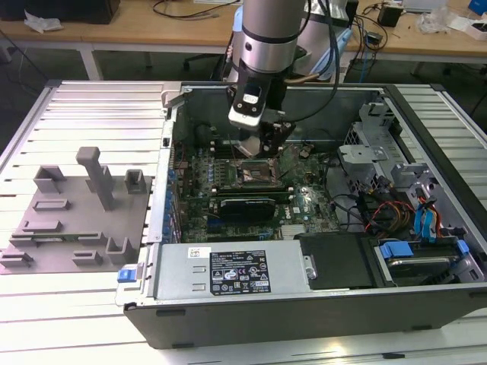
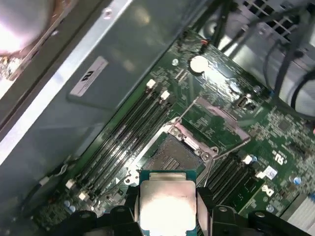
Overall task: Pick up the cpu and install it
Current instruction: 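Place the cpu into insertion slot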
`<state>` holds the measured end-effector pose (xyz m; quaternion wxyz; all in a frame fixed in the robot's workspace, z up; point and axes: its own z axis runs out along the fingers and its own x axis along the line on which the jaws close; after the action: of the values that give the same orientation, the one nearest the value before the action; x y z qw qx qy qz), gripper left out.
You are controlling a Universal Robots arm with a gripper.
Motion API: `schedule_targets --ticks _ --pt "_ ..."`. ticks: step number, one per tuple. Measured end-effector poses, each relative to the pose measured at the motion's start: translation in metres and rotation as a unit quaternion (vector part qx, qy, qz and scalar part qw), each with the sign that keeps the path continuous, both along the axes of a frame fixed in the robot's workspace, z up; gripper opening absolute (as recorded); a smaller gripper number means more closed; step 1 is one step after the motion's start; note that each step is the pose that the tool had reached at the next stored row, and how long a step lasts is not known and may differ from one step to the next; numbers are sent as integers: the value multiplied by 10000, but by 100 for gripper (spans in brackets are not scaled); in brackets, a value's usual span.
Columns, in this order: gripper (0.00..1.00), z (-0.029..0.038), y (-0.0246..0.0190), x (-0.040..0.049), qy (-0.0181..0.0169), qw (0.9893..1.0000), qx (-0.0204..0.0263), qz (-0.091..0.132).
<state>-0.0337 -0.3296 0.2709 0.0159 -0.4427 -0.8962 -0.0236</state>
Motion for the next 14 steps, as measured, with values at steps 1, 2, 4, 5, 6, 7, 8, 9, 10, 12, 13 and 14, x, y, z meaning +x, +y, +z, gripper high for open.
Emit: schedule_targets --ticks 1,2,4,5,6,7,8,9,10,12,13,14 --pt "55 -2 0 0 0 9999 0 -172" --pt "55 -4 0 0 0 9994 0 -355" --pt "55 -10 0 0 0 9974 0 -721" --pt "55 -11 0 0 0 9967 0 -807" --pt "55 -12 0 0 0 9960 0 -888" --pt "55 -14 0 0 0 9949 0 -1004" --pt "55 -15 0 0 -1 9941 0 -1083" --pt "55 -17 0 0 0 9925 0 -1223" --pt "55 -19 0 0 0 9913 0 -1313" --pt "55 -24 0 0 0 9870 1 -1609" --pt "55 -25 0 0 0 9855 1 -1696" --pt "55 -27 0 0 0 9841 0 -1776"
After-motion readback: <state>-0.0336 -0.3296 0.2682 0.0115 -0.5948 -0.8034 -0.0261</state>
